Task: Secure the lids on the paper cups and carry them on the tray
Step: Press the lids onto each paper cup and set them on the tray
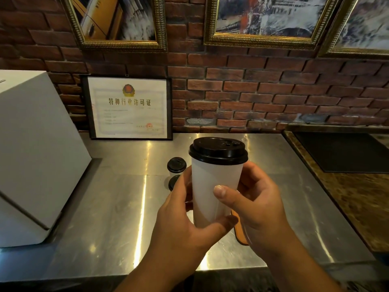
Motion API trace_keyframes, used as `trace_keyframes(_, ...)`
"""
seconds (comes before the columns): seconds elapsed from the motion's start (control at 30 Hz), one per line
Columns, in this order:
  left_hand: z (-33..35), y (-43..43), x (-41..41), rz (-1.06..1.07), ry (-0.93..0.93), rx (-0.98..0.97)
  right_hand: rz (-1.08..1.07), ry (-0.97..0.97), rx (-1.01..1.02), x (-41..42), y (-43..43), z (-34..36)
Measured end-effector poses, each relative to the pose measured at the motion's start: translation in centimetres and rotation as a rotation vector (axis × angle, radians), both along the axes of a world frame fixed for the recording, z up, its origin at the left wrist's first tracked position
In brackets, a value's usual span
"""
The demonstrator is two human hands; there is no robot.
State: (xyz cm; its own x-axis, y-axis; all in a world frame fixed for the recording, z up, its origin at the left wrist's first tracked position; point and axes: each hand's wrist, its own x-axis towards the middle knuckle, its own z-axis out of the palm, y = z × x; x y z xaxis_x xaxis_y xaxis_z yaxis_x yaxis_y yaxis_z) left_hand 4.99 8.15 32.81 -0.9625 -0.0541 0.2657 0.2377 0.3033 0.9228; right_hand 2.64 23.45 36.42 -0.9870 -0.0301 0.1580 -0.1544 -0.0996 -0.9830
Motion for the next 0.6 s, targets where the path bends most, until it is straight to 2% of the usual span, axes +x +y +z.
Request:
trace_keyframes(0.33, -0.10, 0.19, -0.32, -0.015, -0.033, 0.030, 0.049, -0.033, -0.008, -0.29, 0.19, -0.15)
trace_keyframes(0.6, -0.04, 0.33, -0.78, -0.022, -0.054, 0.062, 0.003, -0.011, 0.017, -0.63, 0.18, -0.44)
